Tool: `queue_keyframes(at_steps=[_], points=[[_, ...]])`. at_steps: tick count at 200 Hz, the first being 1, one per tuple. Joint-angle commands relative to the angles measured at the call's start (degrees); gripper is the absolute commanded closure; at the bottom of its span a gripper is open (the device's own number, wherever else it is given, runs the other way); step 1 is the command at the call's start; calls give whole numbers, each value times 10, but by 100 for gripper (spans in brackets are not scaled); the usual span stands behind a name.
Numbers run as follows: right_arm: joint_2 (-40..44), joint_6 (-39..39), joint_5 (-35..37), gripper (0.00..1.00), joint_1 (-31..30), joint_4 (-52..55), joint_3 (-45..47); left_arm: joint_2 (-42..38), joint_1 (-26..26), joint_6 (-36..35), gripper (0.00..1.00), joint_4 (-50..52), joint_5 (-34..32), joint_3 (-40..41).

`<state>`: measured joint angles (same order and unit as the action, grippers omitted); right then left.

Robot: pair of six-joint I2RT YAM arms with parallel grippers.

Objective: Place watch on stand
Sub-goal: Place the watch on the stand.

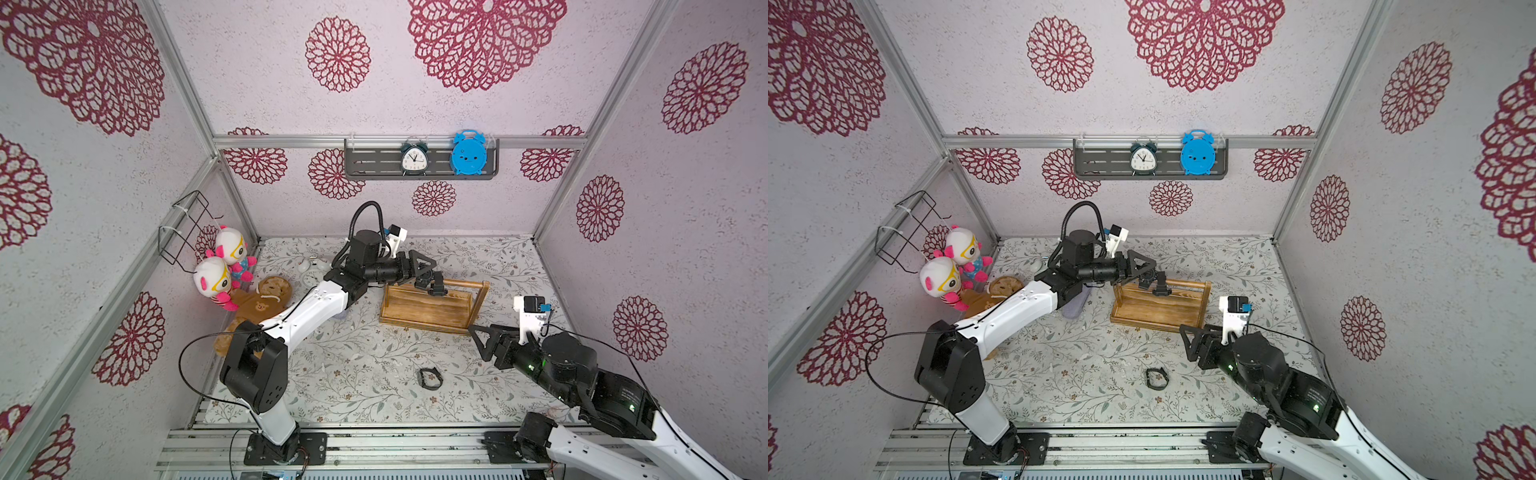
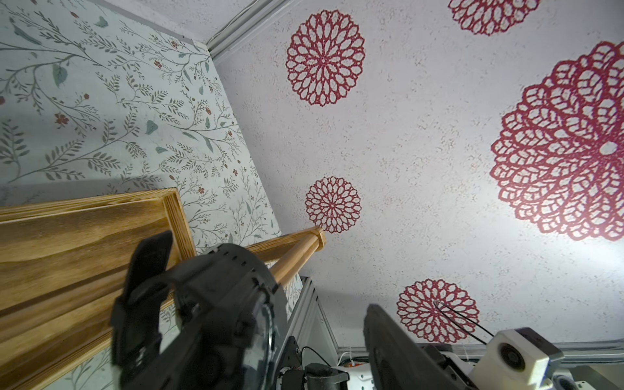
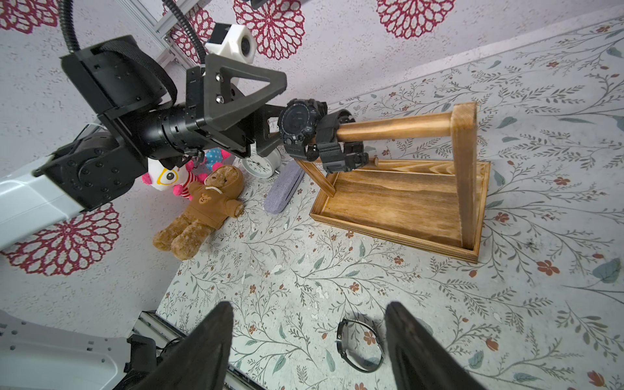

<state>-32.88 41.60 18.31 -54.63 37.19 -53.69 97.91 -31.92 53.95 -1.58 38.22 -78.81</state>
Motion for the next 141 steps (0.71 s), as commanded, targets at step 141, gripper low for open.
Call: queue_keyframes(at_steps=[141], points=[[-12,-4,11,26,1,-20,2,-49,-4,-106,3,110,-143,-29]])
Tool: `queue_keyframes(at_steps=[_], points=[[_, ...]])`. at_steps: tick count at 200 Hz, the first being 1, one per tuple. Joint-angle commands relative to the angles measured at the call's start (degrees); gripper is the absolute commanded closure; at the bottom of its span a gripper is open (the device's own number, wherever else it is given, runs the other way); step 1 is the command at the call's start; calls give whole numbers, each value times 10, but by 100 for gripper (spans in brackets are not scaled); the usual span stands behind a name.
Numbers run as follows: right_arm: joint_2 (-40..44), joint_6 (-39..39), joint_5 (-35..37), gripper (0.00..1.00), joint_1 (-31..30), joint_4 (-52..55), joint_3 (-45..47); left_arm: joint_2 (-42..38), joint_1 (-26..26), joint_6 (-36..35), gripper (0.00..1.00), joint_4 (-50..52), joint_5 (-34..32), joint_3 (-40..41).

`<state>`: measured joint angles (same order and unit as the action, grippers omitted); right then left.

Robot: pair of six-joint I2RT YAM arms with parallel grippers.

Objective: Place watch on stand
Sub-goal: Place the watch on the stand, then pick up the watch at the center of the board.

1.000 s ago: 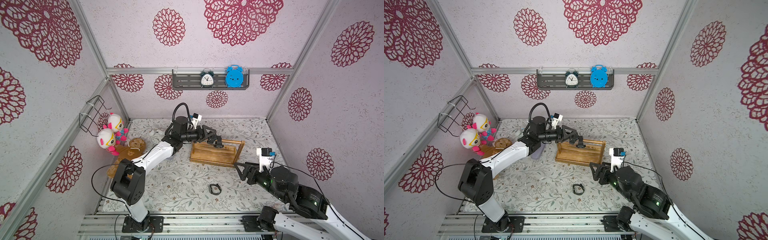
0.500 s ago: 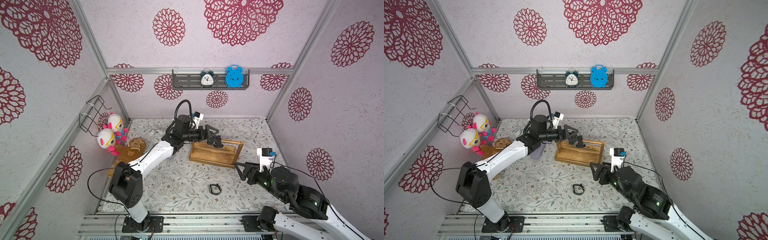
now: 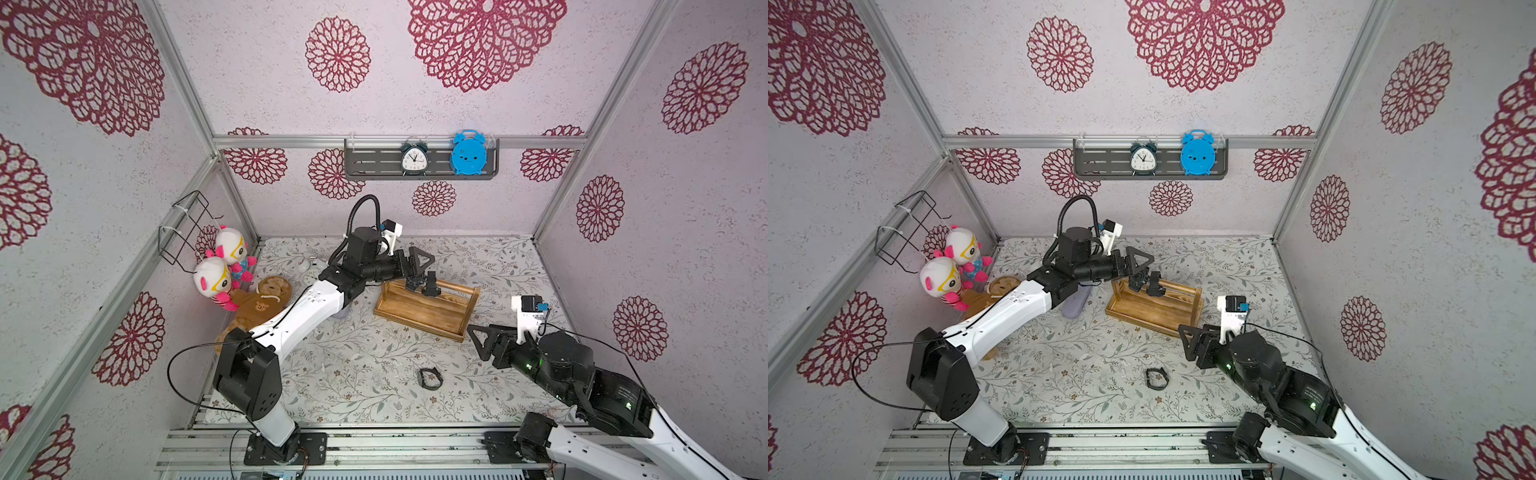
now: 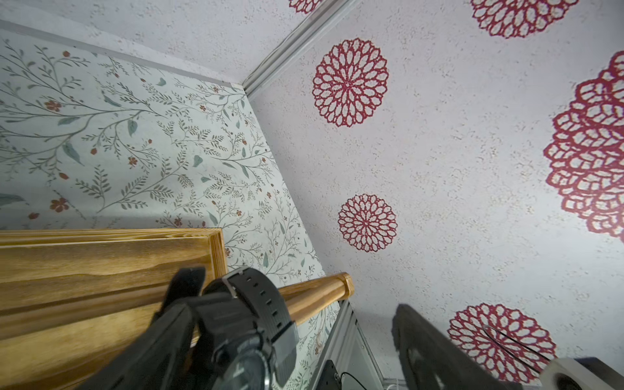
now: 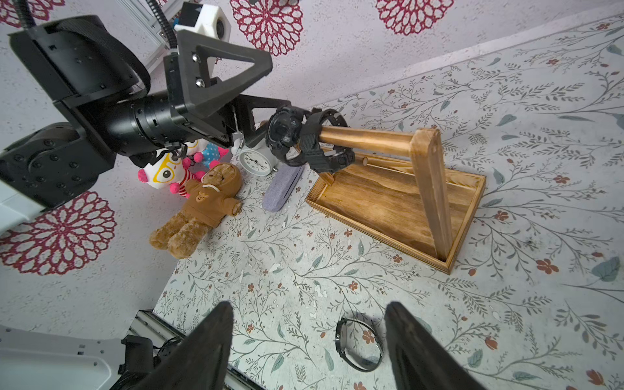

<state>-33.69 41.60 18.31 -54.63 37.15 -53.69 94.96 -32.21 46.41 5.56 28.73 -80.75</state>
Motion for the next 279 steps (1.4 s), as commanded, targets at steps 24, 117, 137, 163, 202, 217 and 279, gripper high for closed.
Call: queue_keyframes(at_steps=[24,117,137,163,202,217,279], points=[[-5,-6,10,26,1,-21,3,-27,-2,-40,3,45,-64,-11],[7,-5,12,26,1,-14,18,-118,-9,-113,3,35,-152,28],[6,-21,1,25,1,-12,24,-163,-8,-141,3,18,-181,54],[-4,-47,-28,25,1,-14,36,-224,-8,-172,2,12,-227,89],[-44,-82,-121,25,0,-24,58,-307,-7,-217,3,25,-254,155],[-68,-95,-163,26,0,-24,68,-337,-7,-221,3,38,-262,185],[-141,-67,-197,27,-31,-43,104,-469,-7,-163,3,57,-299,334]])
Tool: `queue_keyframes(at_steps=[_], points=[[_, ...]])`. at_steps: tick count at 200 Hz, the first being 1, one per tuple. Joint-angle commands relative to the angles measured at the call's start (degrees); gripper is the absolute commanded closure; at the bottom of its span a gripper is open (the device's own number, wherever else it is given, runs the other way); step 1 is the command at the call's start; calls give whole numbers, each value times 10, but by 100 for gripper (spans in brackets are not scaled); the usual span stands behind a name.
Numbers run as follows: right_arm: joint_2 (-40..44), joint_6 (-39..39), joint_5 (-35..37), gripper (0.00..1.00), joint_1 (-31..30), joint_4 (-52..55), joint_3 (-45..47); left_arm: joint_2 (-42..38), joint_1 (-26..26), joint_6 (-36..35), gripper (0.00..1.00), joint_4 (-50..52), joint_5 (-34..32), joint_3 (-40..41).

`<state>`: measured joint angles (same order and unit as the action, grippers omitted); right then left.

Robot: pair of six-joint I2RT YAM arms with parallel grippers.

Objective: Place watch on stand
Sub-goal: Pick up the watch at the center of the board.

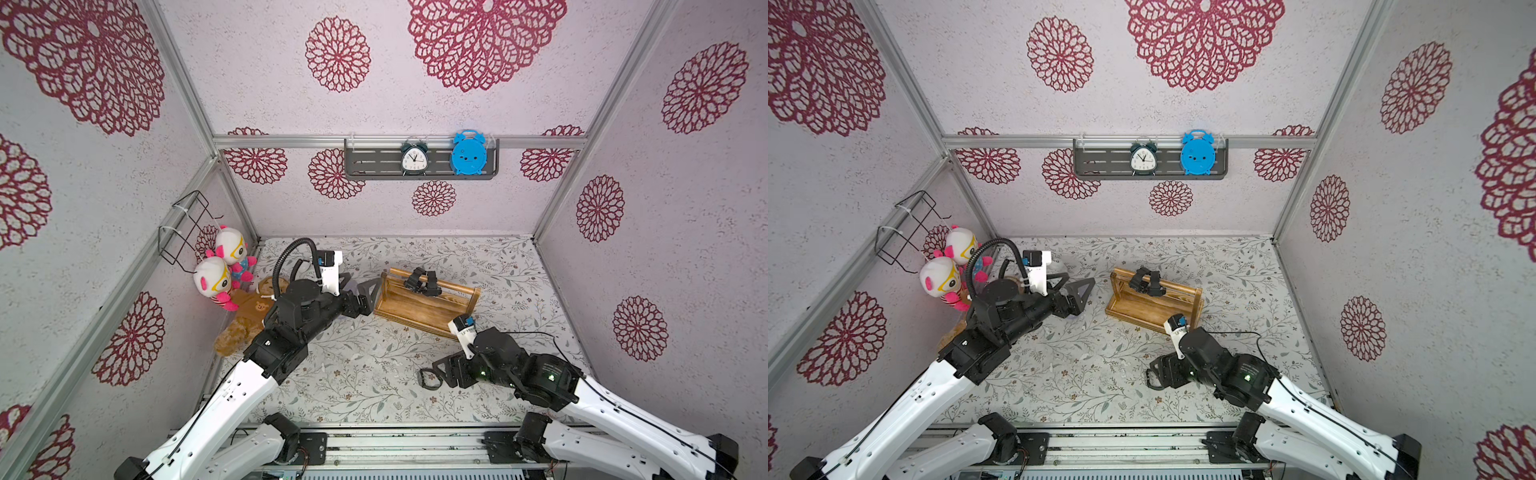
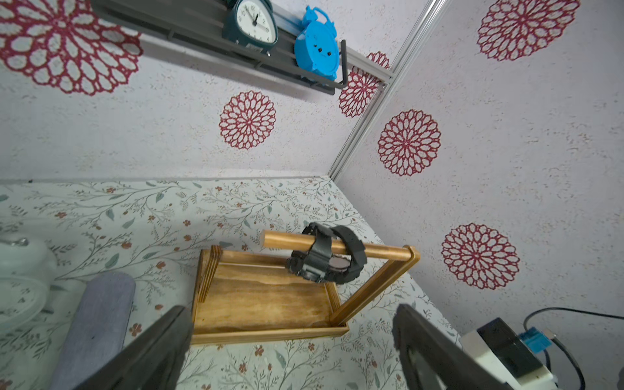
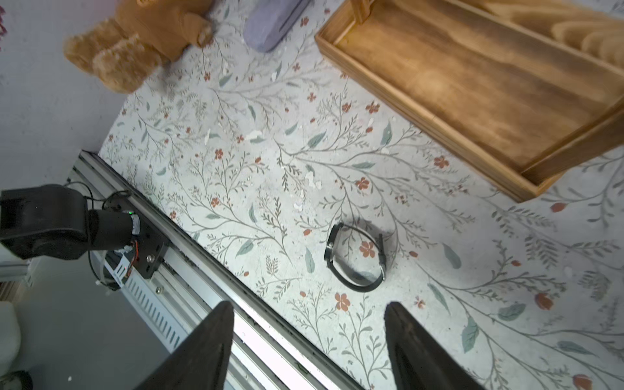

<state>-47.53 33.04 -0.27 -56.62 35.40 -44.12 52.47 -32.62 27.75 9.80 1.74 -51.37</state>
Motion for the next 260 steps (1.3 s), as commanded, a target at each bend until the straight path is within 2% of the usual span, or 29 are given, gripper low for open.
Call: queue_keyframes(at_steps=[1,42,69,114,166,228,260], points=[[-3,22,-11,27,-12,-27,9,-46,-3,26,3,15,-30,42],[-1,105,-12,31,-18,-80,66,-120,-3,66,3,52,-54,102],[-21,131,-25,34,-23,-106,84,-156,-3,99,3,75,-56,137],[-89,126,-33,36,-37,-111,67,-196,-3,143,3,85,-55,181],[-171,120,-19,44,-45,-118,34,-200,-3,151,3,94,-53,190],[-275,81,23,55,-46,-60,-39,-200,-3,160,3,102,-43,194],[-303,74,31,60,-47,-39,-57,-204,-3,169,3,104,-38,200]])
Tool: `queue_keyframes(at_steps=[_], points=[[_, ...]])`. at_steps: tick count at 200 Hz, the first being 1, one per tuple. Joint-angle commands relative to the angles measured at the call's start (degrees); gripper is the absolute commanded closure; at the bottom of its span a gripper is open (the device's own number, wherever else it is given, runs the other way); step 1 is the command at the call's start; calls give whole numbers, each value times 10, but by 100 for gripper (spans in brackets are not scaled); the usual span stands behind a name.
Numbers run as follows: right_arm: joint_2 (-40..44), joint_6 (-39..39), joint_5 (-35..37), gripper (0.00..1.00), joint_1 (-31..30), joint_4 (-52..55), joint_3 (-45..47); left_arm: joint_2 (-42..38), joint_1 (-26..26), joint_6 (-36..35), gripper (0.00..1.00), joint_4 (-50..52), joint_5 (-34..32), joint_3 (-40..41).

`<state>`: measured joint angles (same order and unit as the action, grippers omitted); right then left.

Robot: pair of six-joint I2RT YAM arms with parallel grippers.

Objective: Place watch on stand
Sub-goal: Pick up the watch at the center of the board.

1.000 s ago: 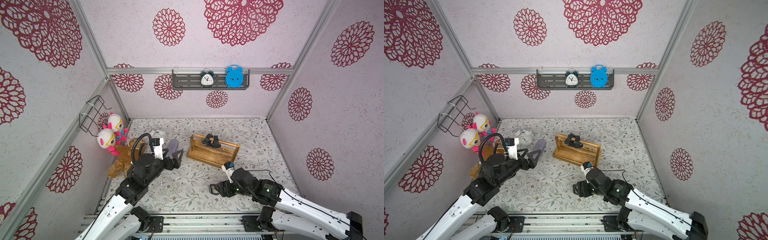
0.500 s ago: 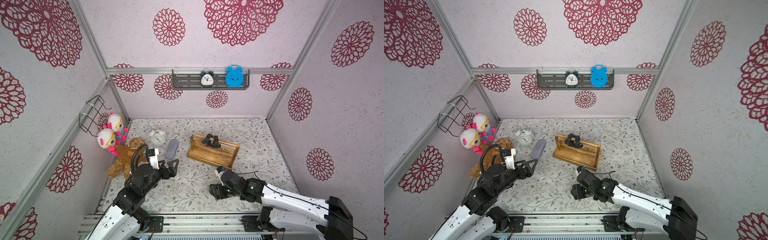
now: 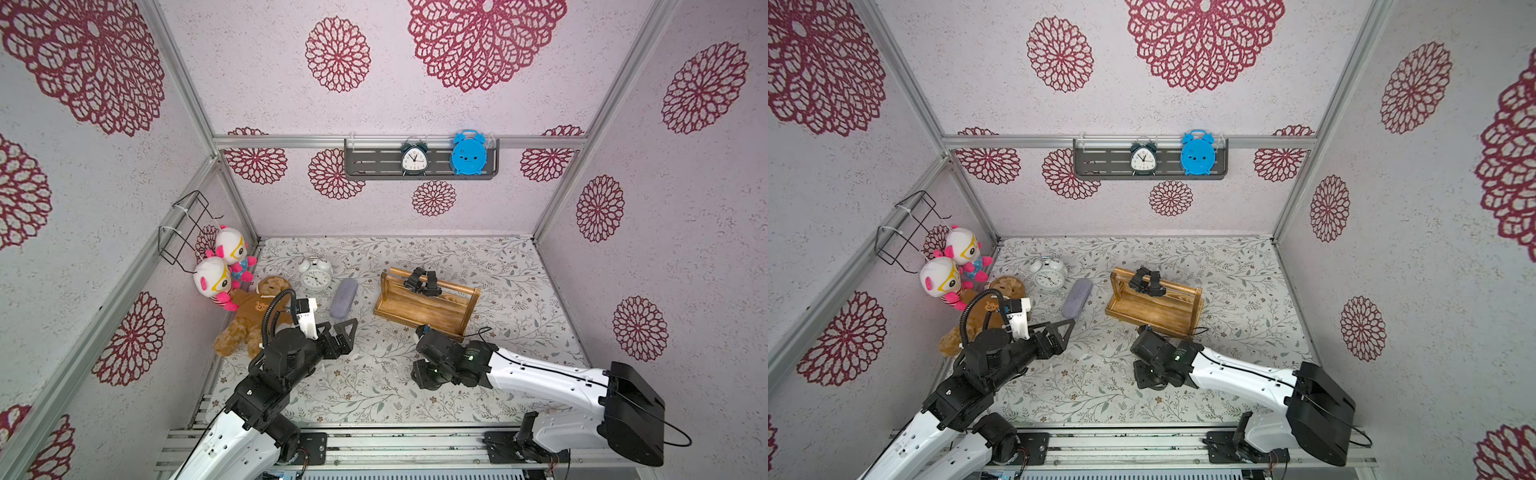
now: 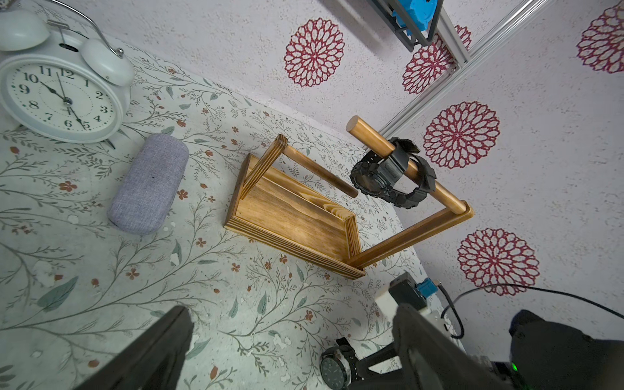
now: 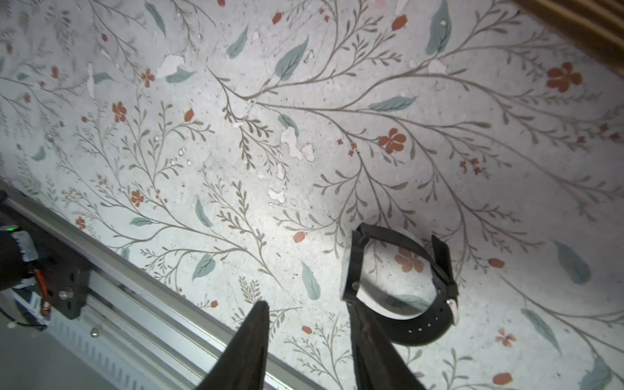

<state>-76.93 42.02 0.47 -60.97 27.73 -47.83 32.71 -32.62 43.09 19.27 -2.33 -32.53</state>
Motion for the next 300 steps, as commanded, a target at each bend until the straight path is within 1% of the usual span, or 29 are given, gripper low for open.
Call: queue_keyframes(at_steps=[1,61,106,214,255,283,300], points=[[-9,-16,24,60,-4,38,-20,-6,-3,15,3,10,2,12],[-34,-15,30,62,-8,55,-24,-9,-3,22,3,5,6,24],[-53,-20,37,66,-9,53,-30,-6,-3,25,3,5,12,26],[-130,-55,70,76,-12,101,-89,-5,-3,37,3,-3,26,36],[-139,-58,70,79,-13,104,-92,-5,-3,32,3,-2,24,33],[-130,-56,71,83,-14,100,-90,-6,-3,25,3,-4,30,32],[-126,-56,69,83,-14,97,-89,-8,-3,22,3,-7,31,34]])
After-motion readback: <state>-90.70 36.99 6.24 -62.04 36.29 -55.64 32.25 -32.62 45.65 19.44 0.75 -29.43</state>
